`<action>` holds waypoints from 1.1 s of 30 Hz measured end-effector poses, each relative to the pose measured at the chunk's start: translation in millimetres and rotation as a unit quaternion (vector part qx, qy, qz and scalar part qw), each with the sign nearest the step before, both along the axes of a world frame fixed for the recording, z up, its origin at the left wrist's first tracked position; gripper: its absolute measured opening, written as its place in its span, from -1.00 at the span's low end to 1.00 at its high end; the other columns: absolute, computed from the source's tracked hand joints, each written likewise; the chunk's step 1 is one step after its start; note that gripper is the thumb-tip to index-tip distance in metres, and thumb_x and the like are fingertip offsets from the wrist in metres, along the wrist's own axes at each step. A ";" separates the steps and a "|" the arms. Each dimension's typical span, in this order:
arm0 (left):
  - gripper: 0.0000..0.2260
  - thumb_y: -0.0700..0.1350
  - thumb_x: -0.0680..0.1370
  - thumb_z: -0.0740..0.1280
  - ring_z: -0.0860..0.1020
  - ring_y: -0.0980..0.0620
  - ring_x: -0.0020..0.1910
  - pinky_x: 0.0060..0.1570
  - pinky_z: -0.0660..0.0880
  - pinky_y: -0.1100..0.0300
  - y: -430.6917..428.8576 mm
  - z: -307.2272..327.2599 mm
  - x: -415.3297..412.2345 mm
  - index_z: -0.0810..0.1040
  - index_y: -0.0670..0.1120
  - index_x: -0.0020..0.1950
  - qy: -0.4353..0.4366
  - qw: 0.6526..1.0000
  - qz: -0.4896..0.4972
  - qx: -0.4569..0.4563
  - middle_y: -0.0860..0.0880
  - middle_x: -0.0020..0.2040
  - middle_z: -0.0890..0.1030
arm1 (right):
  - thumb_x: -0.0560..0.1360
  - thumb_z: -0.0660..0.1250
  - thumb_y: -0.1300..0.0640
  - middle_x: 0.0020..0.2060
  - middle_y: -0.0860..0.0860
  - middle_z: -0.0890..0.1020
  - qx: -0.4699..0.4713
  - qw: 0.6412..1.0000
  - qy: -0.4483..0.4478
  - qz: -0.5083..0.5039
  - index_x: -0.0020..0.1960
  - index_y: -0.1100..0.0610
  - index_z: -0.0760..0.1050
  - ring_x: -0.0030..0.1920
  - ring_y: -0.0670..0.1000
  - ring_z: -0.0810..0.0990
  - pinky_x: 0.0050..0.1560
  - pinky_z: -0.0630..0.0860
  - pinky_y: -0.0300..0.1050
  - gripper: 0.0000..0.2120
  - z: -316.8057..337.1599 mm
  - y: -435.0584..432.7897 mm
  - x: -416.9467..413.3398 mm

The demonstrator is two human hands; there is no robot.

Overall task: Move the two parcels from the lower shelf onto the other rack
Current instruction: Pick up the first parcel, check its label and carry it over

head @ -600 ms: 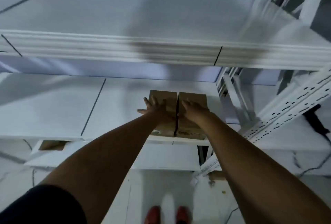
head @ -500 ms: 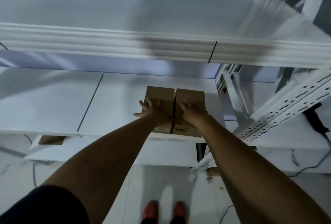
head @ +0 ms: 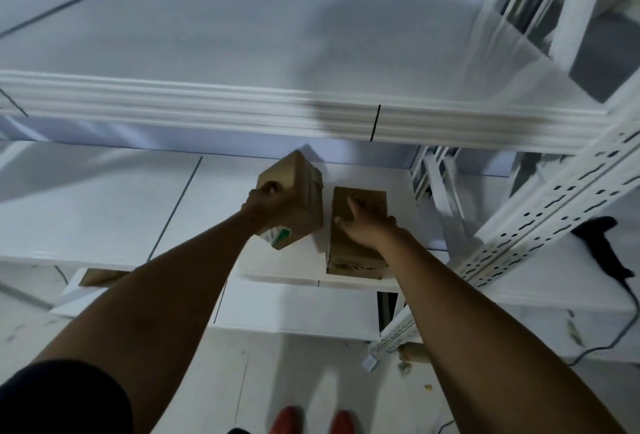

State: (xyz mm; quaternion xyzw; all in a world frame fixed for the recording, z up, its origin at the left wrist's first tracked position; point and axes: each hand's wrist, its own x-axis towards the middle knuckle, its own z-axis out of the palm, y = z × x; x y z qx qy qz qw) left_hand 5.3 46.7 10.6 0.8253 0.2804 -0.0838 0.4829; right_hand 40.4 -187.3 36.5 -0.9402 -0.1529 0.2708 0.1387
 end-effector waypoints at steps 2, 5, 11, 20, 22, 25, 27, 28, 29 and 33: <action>-0.35 0.37 0.51 0.30 0.66 -0.17 0.12 0.17 0.65 -0.14 3.6 22.2 -6.7 0.48 -0.03 0.45 -0.048 0.992 0.021 -0.113 -0.25 0.34 0.62 | 0.69 0.04 -0.25 0.70 0.12 0.07 0.066 0.997 0.011 -0.025 0.71 -0.02 -0.14 0.66 0.25 0.11 0.58 0.11 0.28 -0.29 18.2 6.4 -2.0; -0.65 0.18 0.74 0.11 0.62 -0.05 -0.05 -0.14 0.55 0.08 0.5 36.5 -17.9 0.56 -0.01 0.21 -0.077 0.972 0.068 -0.210 -0.16 0.13 0.66 | 0.71 0.07 -0.20 0.71 0.07 0.08 0.185 0.978 0.032 -0.088 0.72 -0.01 -0.06 0.67 0.20 0.12 0.57 0.17 0.14 -0.33 32.7 16.8 1.0; -0.51 0.29 0.55 0.25 0.61 -0.25 0.21 0.27 0.53 -0.22 -7.8 15.9 -36.3 0.63 -0.01 0.27 -0.103 0.869 0.193 -0.443 -0.17 0.32 0.63 | 0.68 0.07 -0.27 0.70 0.04 0.11 0.368 0.895 0.094 -0.235 0.70 -0.08 0.02 0.66 0.20 0.15 0.55 0.17 0.25 -0.34 33.6 20.2 8.9; -0.25 0.34 0.51 0.21 0.40 -0.44 0.53 0.49 0.28 -0.32 -40.1 -16.2 -64.4 0.45 -0.06 0.60 -0.155 0.690 0.136 -0.693 -0.33 0.51 0.52 | 0.54 0.21 -0.42 0.62 0.08 0.33 0.453 0.808 0.170 -0.336 0.61 -0.11 0.26 0.61 0.19 0.27 0.58 0.16 0.31 -0.27 9.1 18.1 -2.0; -0.24 0.35 0.53 0.19 0.33 -0.43 0.59 0.51 0.26 -0.33 -47.3 -20.7 -67.4 0.40 -0.05 0.63 -0.168 0.674 0.122 -0.709 -0.31 0.52 0.50 | 0.44 0.29 -0.46 0.46 0.09 0.55 0.473 0.789 0.189 -0.345 0.48 -0.09 0.45 0.50 0.20 0.46 0.54 0.26 0.33 -0.28 1.4 19.4 -4.7; -0.23 0.34 0.53 0.19 0.39 -0.43 0.51 0.44 0.33 -0.34 -60.0 -22.7 -70.7 0.37 -0.05 0.65 -0.174 0.662 0.126 -0.718 -0.29 0.60 0.42 | 0.40 0.36 -0.43 0.35 0.09 0.65 0.507 0.763 0.222 -0.334 0.25 -0.11 0.62 0.42 0.20 0.55 0.53 0.30 0.34 -0.44 -0.5 21.4 -13.5; -0.21 0.36 0.53 0.18 0.42 -0.40 0.46 0.44 0.30 -0.32 -68.7 -23.7 -72.4 0.37 -0.06 0.66 -0.170 0.673 0.135 -0.707 -0.29 0.61 0.40 | 0.45 0.38 -0.37 0.29 0.11 0.68 0.530 0.738 0.256 -0.329 0.18 -0.10 0.65 0.34 0.23 0.60 0.48 0.38 0.33 -0.54 -1.0 21.0 -19.1; -0.20 0.37 0.53 0.17 0.42 -0.39 0.45 0.49 0.25 -0.31 -72.2 -24.9 -73.2 0.36 -0.07 0.66 -0.168 0.677 0.141 -0.703 -0.29 0.60 0.42 | 0.48 0.38 -0.35 0.25 0.13 0.70 0.542 0.725 0.269 -0.329 0.17 -0.08 0.66 0.30 0.24 0.63 0.44 0.43 0.32 -0.56 -1.3 20.6 -21.3; -0.20 0.38 0.54 0.16 0.41 -0.38 0.45 0.55 0.18 -0.30 -75.0 -26.0 -73.6 0.37 -0.07 0.66 -0.166 0.680 0.145 -0.699 -0.30 0.57 0.45 | 0.49 0.38 -0.33 0.21 0.14 0.71 0.553 0.715 0.274 -0.329 0.16 -0.06 0.67 0.27 0.25 0.64 0.40 0.47 0.28 -0.58 -0.9 19.8 -23.4; -0.20 0.40 0.53 0.17 0.45 -0.37 0.45 0.61 0.10 -0.31 -81.5 -24.0 -77.4 0.40 -0.07 0.63 -0.163 0.684 0.153 -0.695 -0.30 0.60 0.42 | 0.53 0.37 -0.28 0.16 0.11 0.73 0.578 0.694 0.264 -0.339 0.24 -0.05 0.65 0.20 0.22 0.67 0.28 0.55 0.19 -0.58 -3.1 14.8 -27.8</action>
